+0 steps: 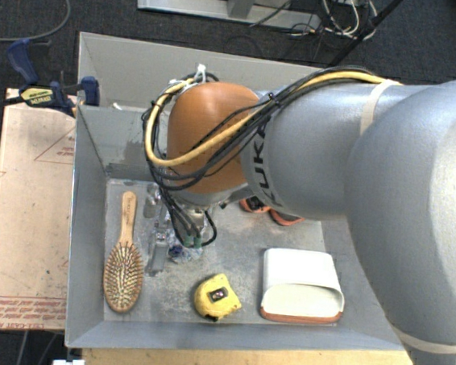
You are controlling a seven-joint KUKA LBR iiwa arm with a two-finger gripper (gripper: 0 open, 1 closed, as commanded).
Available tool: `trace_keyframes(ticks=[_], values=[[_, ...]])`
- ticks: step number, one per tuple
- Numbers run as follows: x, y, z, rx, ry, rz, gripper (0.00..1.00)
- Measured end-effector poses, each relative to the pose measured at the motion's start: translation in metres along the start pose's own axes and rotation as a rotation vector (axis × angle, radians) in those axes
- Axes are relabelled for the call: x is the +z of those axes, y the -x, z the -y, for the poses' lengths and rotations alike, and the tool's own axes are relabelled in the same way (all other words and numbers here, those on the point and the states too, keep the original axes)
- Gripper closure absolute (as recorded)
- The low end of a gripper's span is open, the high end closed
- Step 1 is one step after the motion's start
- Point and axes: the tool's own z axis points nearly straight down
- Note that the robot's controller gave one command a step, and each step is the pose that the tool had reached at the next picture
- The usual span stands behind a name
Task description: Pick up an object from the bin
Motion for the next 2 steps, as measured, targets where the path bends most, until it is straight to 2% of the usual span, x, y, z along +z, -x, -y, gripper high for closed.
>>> trace_keyframes(ticks=[1,2], values=[[-0.004,0.002,0.001,0.004,0.001,0.007,0.00],[0.014,0.029,0.036,-0.243,0.004,0.004,0.00]])
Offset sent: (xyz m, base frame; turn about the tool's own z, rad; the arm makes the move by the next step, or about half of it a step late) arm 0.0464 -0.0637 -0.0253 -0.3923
